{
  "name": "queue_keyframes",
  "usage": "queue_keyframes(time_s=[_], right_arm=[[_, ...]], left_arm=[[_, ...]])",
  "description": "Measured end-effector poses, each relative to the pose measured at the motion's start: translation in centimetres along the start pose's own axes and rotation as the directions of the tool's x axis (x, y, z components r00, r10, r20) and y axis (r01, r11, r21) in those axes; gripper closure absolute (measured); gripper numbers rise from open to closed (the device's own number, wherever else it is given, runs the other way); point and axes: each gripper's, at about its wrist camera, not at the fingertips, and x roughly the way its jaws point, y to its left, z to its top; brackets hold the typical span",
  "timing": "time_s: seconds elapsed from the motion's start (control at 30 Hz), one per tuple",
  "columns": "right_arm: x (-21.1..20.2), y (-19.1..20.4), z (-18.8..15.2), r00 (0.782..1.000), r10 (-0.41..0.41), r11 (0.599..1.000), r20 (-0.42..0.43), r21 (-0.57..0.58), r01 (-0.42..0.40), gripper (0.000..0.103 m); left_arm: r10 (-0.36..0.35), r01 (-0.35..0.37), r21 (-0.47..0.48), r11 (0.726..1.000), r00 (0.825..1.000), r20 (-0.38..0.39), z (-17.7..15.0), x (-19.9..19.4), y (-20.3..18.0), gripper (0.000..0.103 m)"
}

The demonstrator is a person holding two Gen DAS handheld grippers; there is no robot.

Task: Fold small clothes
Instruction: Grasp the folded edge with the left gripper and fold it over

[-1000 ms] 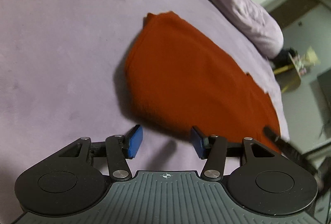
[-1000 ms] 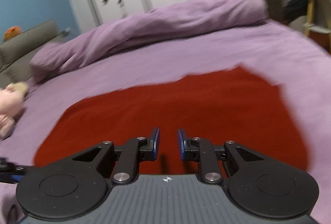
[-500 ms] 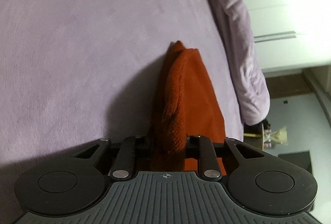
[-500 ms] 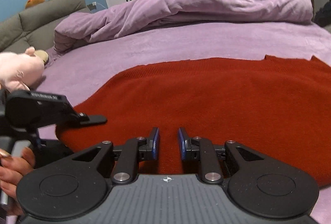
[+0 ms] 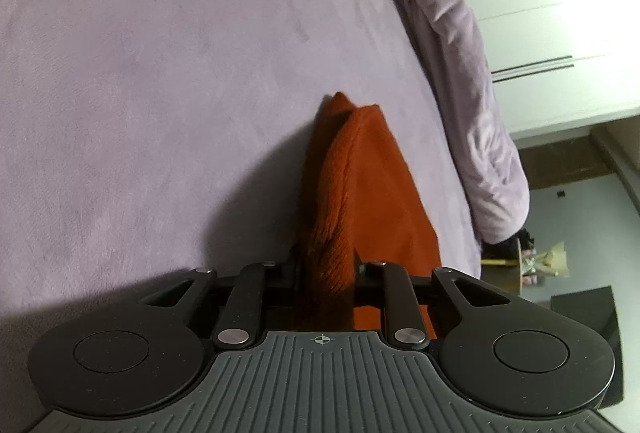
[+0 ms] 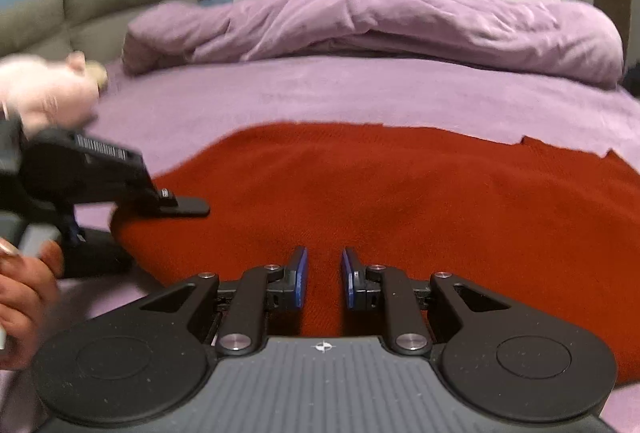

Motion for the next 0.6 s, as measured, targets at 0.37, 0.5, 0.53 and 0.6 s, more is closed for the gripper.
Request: queue_keyframes(time_s=[0.37,0.5,0.53,0.6], right_arm=[[-1.6,-3.2,-1.8,1.0,-0.012,0.995,0.017,0.102,0.011,0.085],[-2.3,-4.0,-1.4,1.0,-0.006,0.993,0.019,0.12,0.003,0.086],[-2.9,-4.6,-1.3,0.999,-0.003,0.988,0.035,0.154,-0.003,0.086],[-4.6,-6.1,-1.4,0.996,-0.033,0.98,0.081,0.2,0.016,0.086]], left_arm=[[0.1,-0.124,0.341,0.932,0.991,0.085,-1.8,-1.5,-6.7,0.084],[0.109,-0.157,0.508,0.847,0.986,0.124,-3.6,-2.2,-10.8,0.085],[0.1,-0.152,0.543,0.826,0.987,0.125,-4.3,-2.3,-12.0,0.085],[0.081,-0.14,0.614,0.777,0.989,0.124,-5.9,-2.2,-14.3,0.085]])
